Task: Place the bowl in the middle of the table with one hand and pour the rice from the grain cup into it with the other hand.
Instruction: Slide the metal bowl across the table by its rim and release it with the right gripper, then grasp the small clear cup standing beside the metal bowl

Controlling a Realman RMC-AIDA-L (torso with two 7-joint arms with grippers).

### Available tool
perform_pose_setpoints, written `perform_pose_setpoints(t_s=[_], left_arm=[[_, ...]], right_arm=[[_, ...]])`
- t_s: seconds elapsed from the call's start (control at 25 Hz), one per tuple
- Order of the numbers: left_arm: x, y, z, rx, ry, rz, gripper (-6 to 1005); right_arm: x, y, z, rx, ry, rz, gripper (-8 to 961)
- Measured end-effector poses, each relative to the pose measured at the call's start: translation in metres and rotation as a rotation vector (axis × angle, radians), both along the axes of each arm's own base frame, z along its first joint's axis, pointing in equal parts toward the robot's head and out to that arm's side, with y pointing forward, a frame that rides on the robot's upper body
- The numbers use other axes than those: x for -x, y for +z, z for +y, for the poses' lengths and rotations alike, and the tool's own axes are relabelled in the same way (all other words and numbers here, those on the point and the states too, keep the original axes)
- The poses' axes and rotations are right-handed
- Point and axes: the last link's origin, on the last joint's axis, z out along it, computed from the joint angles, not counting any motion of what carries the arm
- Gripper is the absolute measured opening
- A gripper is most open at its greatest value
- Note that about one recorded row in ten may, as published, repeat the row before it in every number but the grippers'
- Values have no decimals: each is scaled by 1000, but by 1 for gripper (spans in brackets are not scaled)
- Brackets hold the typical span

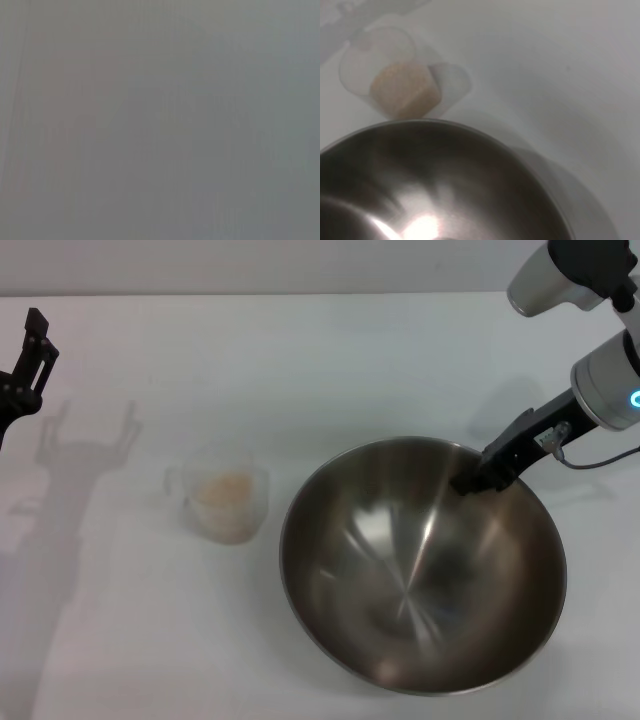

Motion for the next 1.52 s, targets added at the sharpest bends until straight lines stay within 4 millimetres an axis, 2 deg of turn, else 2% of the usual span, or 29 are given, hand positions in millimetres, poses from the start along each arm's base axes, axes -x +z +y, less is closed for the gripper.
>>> perform_pose_setpoints(t_s=[0.48,0.6,0.68,0.76,0.92,0.96,1.04,1.08,1.16,1.2,1.24,1.32,1.4,1.44,1.48,1.52], left_arm=[[0,0,-1,-2,3,-4,832],[2,0,-3,-1,7,-9,832],[2,0,-3,-1,7,-9,832],[3,0,-4,-4,10,-6,832],[4,1,-4,-12,13,-5,831],[4,2,-5,-14,13,-3,831],[5,3,-5,-16,14,-1,831],[5,3,-5,-17,13,-1,831],[5,4,-5,-18,12,1,831],[5,4,-5,-19,12,2,831],[6,5,-5,-20,11,3,831],[6,5,-5,-21,11,4,830],[6,6,-5,-23,10,4,830],[5,7,-5,-30,2,4,830],[5,7,-5,-30,2,4,830],[4,8,-6,-35,-2,3,830]], right_arm=[[19,9,3,-34,98,-22,393],[27,14,5,-66,140,-20,458],[41,19,8,-133,223,-7,502],[46,19,10,-160,255,-3,502],[65,17,14,-354,447,9,502],[65,17,14,-354,447,9,502],[72,15,13,-503,556,21,502],[72,15,13,-503,556,21,502],[74,17,13,-619,614,39,502],[73,18,11,-678,640,48,502],[71,22,8,-822,695,68,502],[69,24,7,-892,715,77,502],[63,23,2,-1049,748,102,502],[56,20,-4,-1200,785,127,502],[56,20,-4,-1200,785,127,502],[51,16,-9,-1276,801,141,502]])
